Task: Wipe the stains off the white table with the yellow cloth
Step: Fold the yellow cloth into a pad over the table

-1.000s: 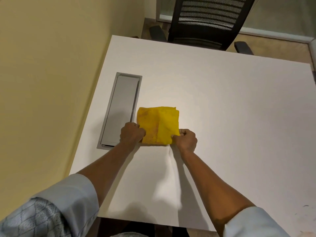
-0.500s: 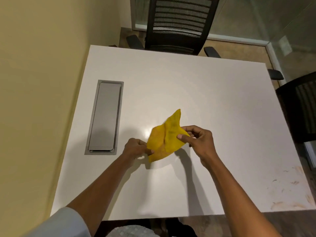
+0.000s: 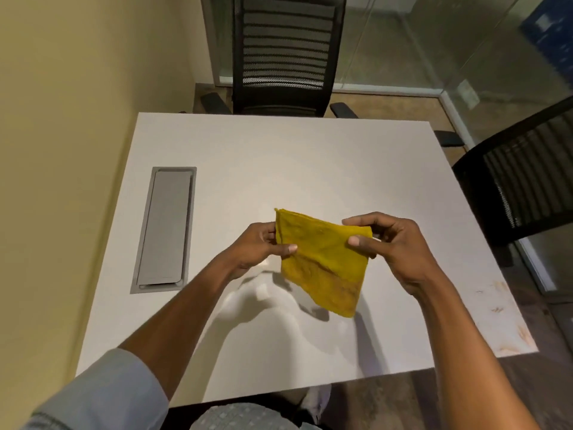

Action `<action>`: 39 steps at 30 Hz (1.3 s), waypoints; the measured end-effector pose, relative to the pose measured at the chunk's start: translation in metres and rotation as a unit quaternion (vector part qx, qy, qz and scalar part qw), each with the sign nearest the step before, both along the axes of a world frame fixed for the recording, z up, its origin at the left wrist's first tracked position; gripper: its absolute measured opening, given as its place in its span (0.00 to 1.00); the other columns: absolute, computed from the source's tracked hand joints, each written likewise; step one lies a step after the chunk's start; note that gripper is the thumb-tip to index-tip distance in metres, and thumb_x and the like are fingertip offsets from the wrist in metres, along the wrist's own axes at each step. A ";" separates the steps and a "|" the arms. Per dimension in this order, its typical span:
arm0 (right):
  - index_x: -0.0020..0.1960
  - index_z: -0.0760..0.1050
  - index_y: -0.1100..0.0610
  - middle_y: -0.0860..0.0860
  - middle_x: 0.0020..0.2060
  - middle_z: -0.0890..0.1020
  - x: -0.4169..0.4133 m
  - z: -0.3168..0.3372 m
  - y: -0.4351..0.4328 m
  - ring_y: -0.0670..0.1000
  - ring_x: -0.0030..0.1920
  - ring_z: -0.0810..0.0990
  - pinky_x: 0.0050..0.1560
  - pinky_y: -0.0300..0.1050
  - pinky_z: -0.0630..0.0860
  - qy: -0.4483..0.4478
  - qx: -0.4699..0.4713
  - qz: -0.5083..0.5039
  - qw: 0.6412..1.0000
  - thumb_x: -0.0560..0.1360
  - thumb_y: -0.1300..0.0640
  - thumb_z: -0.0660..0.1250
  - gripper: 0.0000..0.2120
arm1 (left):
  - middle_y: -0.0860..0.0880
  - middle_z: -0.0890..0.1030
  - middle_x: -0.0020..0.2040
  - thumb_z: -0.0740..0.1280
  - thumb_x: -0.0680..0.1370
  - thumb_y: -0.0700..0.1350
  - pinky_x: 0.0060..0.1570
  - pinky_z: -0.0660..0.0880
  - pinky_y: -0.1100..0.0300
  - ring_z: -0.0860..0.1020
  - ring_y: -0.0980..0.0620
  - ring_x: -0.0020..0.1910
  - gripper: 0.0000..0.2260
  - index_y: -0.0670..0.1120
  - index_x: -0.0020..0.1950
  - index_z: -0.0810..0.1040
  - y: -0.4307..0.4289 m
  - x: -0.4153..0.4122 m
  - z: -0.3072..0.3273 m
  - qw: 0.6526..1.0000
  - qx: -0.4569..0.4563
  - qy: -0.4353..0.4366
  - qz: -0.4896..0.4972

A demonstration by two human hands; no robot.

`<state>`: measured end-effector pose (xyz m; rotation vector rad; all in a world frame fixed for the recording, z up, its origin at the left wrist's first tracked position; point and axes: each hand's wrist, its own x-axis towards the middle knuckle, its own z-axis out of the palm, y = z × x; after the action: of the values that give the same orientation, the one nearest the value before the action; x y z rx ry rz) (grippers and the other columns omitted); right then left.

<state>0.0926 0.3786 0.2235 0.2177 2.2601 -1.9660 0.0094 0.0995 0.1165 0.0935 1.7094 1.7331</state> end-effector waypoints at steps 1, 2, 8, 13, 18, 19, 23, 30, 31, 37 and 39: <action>0.60 0.86 0.54 0.51 0.48 0.88 0.005 -0.001 0.010 0.47 0.46 0.82 0.40 0.39 0.77 0.002 -0.028 -0.035 0.999 0.71 0.54 0.82 0.18 | 0.45 0.89 0.61 0.78 0.78 0.37 0.65 0.83 0.52 0.87 0.45 0.63 0.16 0.44 0.64 0.86 0.008 0.004 0.005 1.000 0.006 0.000 0.001; 0.61 0.86 0.55 0.52 0.51 0.88 0.010 -0.006 0.019 0.48 0.48 0.84 0.43 0.40 0.80 0.000 -0.063 -0.080 0.995 0.71 0.54 0.81 0.19 | 0.44 0.89 0.61 0.77 0.79 0.38 0.64 0.83 0.54 0.87 0.45 0.63 0.15 0.43 0.65 0.86 0.016 0.009 0.009 1.000 0.012 -0.002 0.002; 0.55 0.84 0.52 0.54 0.49 0.88 0.050 -0.070 0.042 0.56 0.48 0.85 0.39 0.47 0.83 -0.192 -0.195 -0.306 0.912 0.79 0.56 0.74 0.05 | 0.41 0.90 0.54 0.80 0.76 0.43 0.58 0.85 0.49 0.89 0.41 0.55 0.13 0.40 0.59 0.89 0.061 0.038 0.031 0.999 -0.035 -0.038 0.015; 0.73 0.73 0.56 0.58 0.53 0.89 0.091 -0.092 0.054 0.57 0.53 0.89 0.55 0.50 0.84 -0.191 -0.201 -0.283 0.918 0.71 0.63 0.81 0.34 | 0.48 0.89 0.38 0.84 0.73 0.41 0.35 0.80 0.63 0.87 0.54 0.36 0.08 0.46 0.36 0.87 0.087 0.054 0.038 0.988 -0.137 -0.031 0.069; 0.71 0.75 0.44 0.50 0.62 0.84 0.120 -0.085 0.065 0.50 0.56 0.88 0.51 0.49 0.87 -0.120 -0.111 -0.187 0.969 0.57 0.65 0.87 0.47 | 0.49 0.88 0.41 0.86 0.70 0.43 0.37 0.78 0.61 0.86 0.54 0.40 0.12 0.44 0.46 0.85 0.105 0.069 0.044 0.975 -0.186 -0.019 0.119; 0.71 0.75 0.44 0.50 0.65 0.83 0.123 -0.084 0.065 0.50 0.59 0.87 0.53 0.52 0.87 -0.103 -0.103 -0.179 0.973 0.57 0.69 0.86 0.47 | 0.48 0.88 0.43 0.86 0.70 0.43 0.39 0.79 0.60 0.86 0.53 0.42 0.15 0.44 0.50 0.84 0.110 0.073 0.045 0.972 -0.186 -0.025 0.139; 0.73 0.74 0.47 0.51 0.73 0.74 0.140 -0.090 0.064 0.53 0.66 0.82 0.60 0.51 0.86 -0.067 -0.016 -0.168 0.983 0.61 0.73 0.84 0.47 | 0.42 0.89 0.47 0.85 0.70 0.42 0.43 0.81 0.56 0.88 0.46 0.48 0.21 0.42 0.58 0.82 0.127 0.089 0.051 0.966 -0.163 -0.034 0.197; 0.70 0.78 0.42 0.44 0.77 0.63 0.164 -0.109 0.055 0.41 0.58 0.81 0.52 0.36 0.82 -0.030 0.145 -0.121 0.982 0.63 0.55 0.87 0.38 | 0.36 0.87 0.53 0.85 0.71 0.40 0.50 0.83 0.53 0.87 0.41 0.50 0.18 0.40 0.56 0.81 0.158 0.108 0.070 0.966 -0.149 -0.050 0.203; 0.66 0.80 0.42 0.43 0.76 0.65 0.168 -0.112 0.055 0.40 0.57 0.80 0.53 0.34 0.81 -0.012 0.177 -0.136 0.975 0.65 0.53 0.86 0.31 | 0.37 0.88 0.52 0.84 0.71 0.40 0.46 0.83 0.55 0.87 0.44 0.46 0.17 0.41 0.54 0.81 0.161 0.110 0.073 0.966 -0.147 -0.050 0.205; 0.53 0.87 0.52 0.48 0.59 0.81 0.186 -0.109 0.072 0.50 0.62 0.80 0.60 0.55 0.82 0.072 0.233 -0.217 0.945 0.75 0.61 0.78 0.08 | 0.39 0.89 0.51 0.84 0.72 0.39 0.37 0.84 0.59 0.88 0.48 0.42 0.21 0.38 0.61 0.82 0.171 0.128 0.085 0.970 -0.145 -0.061 0.185; 0.54 0.85 0.53 0.48 0.56 0.82 0.192 -0.101 0.085 0.49 0.58 0.81 0.58 0.52 0.82 0.077 0.220 -0.224 0.946 0.76 0.63 0.76 0.09 | 0.41 0.88 0.47 0.85 0.71 0.41 0.50 0.85 0.52 0.88 0.46 0.48 0.31 0.42 0.71 0.78 0.170 0.135 0.081 0.971 -0.161 -0.015 0.174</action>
<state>0.2847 0.4636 0.1225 0.7026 2.9461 -1.6570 0.1445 0.2691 0.1970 -0.3997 2.0536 1.6544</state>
